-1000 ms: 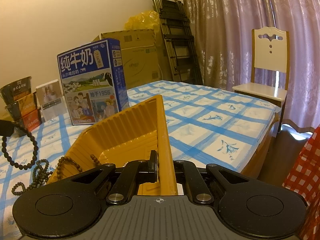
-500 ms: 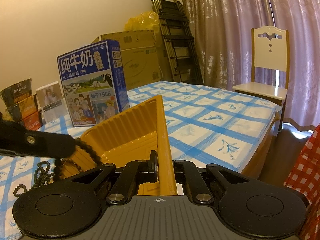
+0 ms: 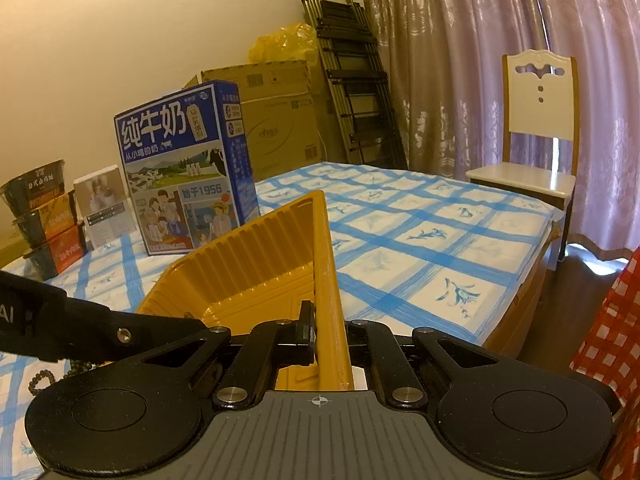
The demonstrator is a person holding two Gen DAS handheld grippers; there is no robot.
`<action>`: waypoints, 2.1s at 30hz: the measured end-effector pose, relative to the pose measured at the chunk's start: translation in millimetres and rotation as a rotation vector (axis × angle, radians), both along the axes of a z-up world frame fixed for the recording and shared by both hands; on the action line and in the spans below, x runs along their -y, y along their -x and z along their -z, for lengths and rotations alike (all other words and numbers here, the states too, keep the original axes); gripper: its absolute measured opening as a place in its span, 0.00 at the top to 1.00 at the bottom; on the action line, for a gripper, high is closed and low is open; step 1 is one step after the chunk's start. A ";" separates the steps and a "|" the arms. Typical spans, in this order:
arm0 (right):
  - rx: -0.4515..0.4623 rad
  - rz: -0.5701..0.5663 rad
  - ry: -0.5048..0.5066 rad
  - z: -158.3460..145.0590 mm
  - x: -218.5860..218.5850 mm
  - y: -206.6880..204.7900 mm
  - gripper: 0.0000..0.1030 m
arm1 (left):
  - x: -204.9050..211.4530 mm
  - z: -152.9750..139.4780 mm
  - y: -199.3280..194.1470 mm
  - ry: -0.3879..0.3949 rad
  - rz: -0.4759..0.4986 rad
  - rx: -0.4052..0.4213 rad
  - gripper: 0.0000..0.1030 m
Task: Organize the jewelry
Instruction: 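Carry the dark bead string with the left tool into the tray and release, then grasp the last dark bead string from the table with the left tool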
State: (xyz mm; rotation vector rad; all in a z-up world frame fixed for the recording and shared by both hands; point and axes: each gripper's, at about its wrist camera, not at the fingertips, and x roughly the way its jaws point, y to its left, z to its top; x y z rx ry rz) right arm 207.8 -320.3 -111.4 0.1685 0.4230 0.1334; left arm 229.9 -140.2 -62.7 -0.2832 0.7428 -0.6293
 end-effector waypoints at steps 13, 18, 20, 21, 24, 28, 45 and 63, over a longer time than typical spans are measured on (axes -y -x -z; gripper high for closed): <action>-0.004 0.004 -0.005 0.9 0.8 0.1 0.94 | -41.0 -22.5 26.0 -0.033 -0.058 0.088 0.66; -0.003 0.003 -0.004 1.4 1.1 -0.2 0.94 | -80.7 -22.1 47.1 -0.146 -0.152 0.117 0.52; -0.004 0.006 -0.007 1.6 1.3 -0.1 0.94 | -95.7 -16.3 52.7 -0.220 -0.202 0.116 0.51; -0.003 0.007 -0.008 2.2 1.6 0.1 0.94 | -100.8 -12.8 53.4 -0.241 -0.222 0.104 0.50; -0.004 0.006 -0.006 2.2 1.9 0.0 0.94 | -120.2 0.7 50.7 -0.278 -0.286 0.047 0.49; -0.003 0.005 -0.004 2.6 1.8 0.2 0.94 | -133.6 19.1 41.4 -0.345 -0.329 0.021 0.42; -0.003 0.005 -0.002 3.1 1.3 0.7 0.94 | -137.4 70.6 -28.6 -0.482 -0.357 -0.035 0.41; -0.002 0.003 0.001 3.6 1.2 1.3 0.94 | -158.4 79.2 1.0 -0.485 -0.325 -0.044 0.88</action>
